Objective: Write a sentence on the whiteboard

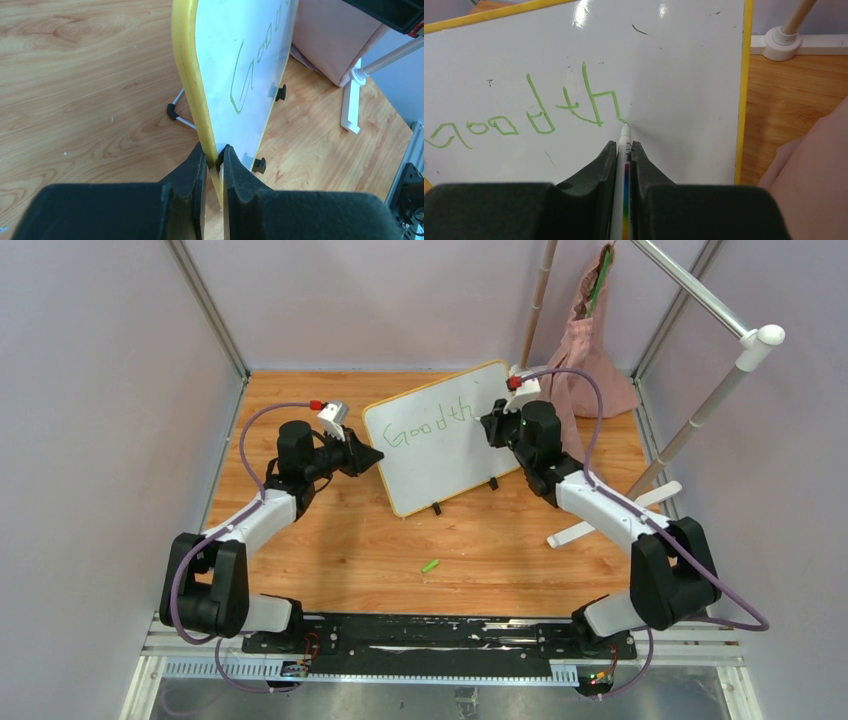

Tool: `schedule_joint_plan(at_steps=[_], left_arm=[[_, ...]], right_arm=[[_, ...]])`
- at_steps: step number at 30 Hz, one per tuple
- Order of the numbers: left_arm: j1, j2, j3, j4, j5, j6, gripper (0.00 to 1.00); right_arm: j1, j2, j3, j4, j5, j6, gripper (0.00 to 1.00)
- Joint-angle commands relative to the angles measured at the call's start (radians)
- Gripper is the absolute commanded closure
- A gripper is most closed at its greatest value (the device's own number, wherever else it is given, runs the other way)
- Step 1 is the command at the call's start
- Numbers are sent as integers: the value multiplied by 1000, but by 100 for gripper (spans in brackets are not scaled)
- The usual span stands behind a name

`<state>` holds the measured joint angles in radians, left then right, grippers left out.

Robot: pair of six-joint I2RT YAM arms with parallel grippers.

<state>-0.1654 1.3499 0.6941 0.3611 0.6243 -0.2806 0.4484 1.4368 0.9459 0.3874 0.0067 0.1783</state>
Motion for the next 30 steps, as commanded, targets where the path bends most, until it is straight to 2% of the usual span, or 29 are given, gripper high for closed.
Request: schedule_joint_plan(at_steps=[1,19,30], left_arm=[[-8,9,5,-37,-92,113,100],[-11,12,5,-45,-95,120,100],[-13,10,5,-45,-94,121,100]], right_arm=[[-15,-68,-3,13,32,12,100],[-34,4,98,20,9,19,100],[-34,28,83,28,-30,35,100]])
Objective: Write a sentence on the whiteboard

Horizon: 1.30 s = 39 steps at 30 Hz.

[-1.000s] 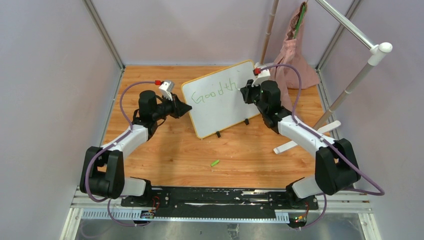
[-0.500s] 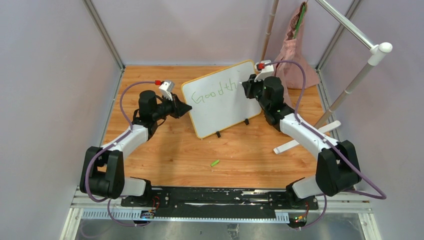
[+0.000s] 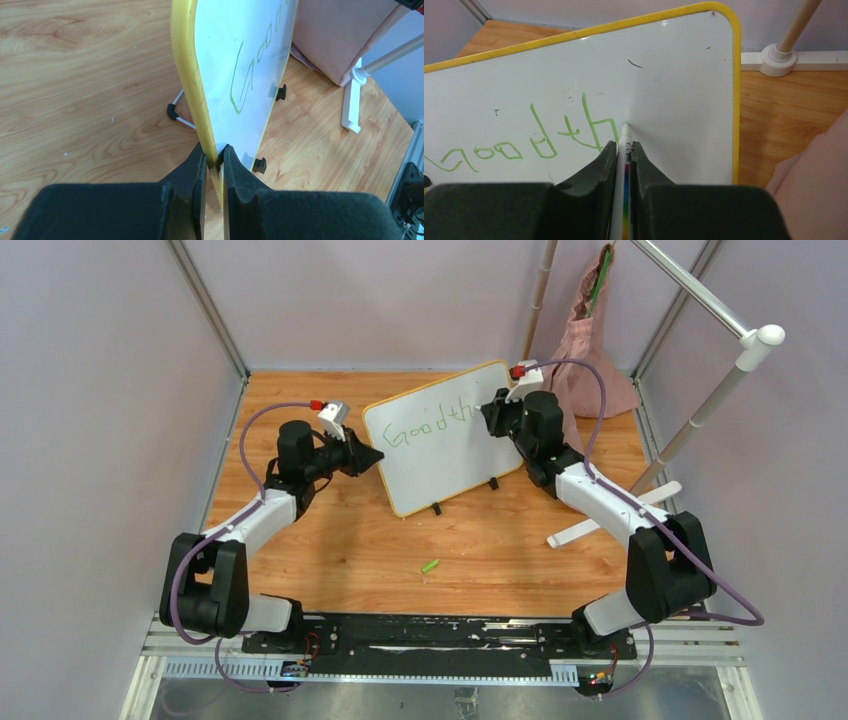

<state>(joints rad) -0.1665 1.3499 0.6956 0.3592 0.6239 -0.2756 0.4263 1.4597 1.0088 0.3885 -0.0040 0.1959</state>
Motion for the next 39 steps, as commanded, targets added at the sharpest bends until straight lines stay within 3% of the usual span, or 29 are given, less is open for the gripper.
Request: schedule_joint_plan(at_steps=[1,20,39], left_arm=[[-11,10,4,-43,-93,116,100],[-17,6,3,-43,-95,113,100],[-19,9,4,-48,-99,119,100]], right_arm=[[-13,5,18,27,-19,18,100],[-12,-28,-68,26,2,22,100],[-11,-20,64,7,-34,34,100]])
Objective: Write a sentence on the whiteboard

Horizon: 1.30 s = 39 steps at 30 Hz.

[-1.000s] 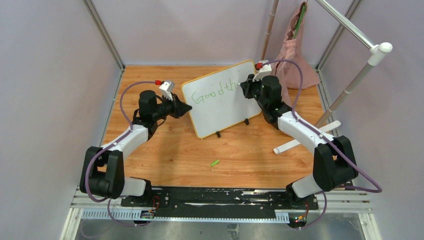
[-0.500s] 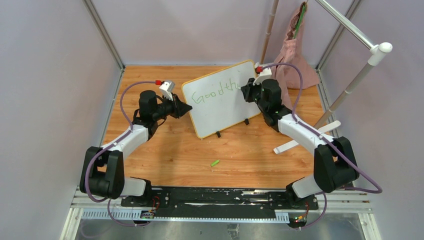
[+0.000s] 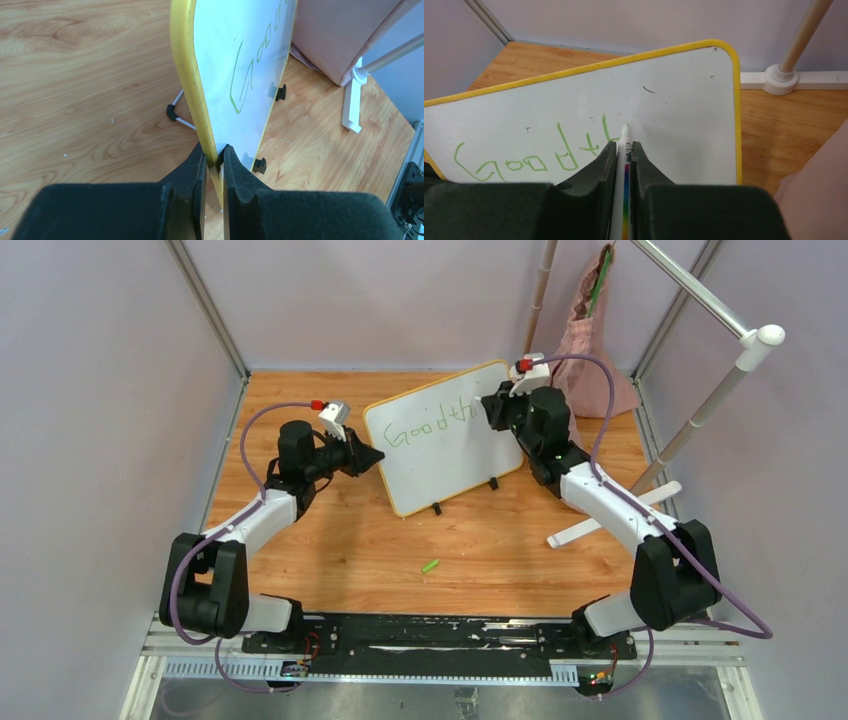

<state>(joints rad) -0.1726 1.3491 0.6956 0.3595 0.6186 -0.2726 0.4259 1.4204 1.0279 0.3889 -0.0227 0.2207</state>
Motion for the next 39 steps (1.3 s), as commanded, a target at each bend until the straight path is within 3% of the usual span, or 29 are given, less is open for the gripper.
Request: schedule_joint_plan(at_steps=[1,39], left_arm=[[-13,9,4,-48,-94,116,100],[-15,11,7,-50,-95,118,100]], right_arm=[[-10,24,48,7,-16,10,100],[-26,63,0,-5,22,5,100]])
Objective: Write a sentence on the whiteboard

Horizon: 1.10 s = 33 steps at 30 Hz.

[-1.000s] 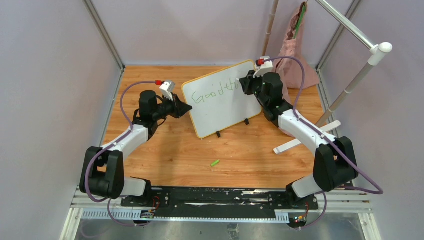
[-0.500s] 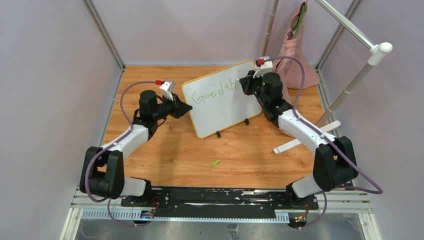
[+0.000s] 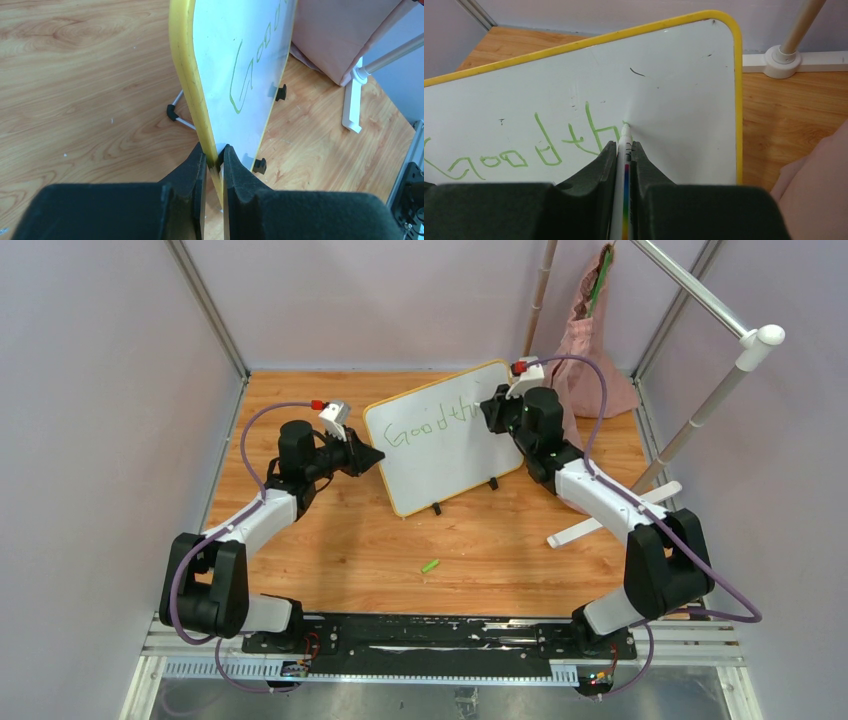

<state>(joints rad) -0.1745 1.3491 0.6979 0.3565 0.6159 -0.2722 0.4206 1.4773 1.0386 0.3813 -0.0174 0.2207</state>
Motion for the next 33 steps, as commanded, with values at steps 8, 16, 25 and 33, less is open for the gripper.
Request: schedule_joint_plan(at_steps=[8,16,25,33], left_arm=[[-14,11,6,-50,-96,117,100],[-16,6,3,-50,-96,118,100],[-17,4,3,-50,-96,119,100],[-19,4,3,-50,-96,121,100]], right_arm=[[-26,-35,-32,10,54,8,100],[-26,-51,-31,14,43,13,100],[-27,-54,-38,21,59,10,100],[-33,-56,-51,48,81,16,100]])
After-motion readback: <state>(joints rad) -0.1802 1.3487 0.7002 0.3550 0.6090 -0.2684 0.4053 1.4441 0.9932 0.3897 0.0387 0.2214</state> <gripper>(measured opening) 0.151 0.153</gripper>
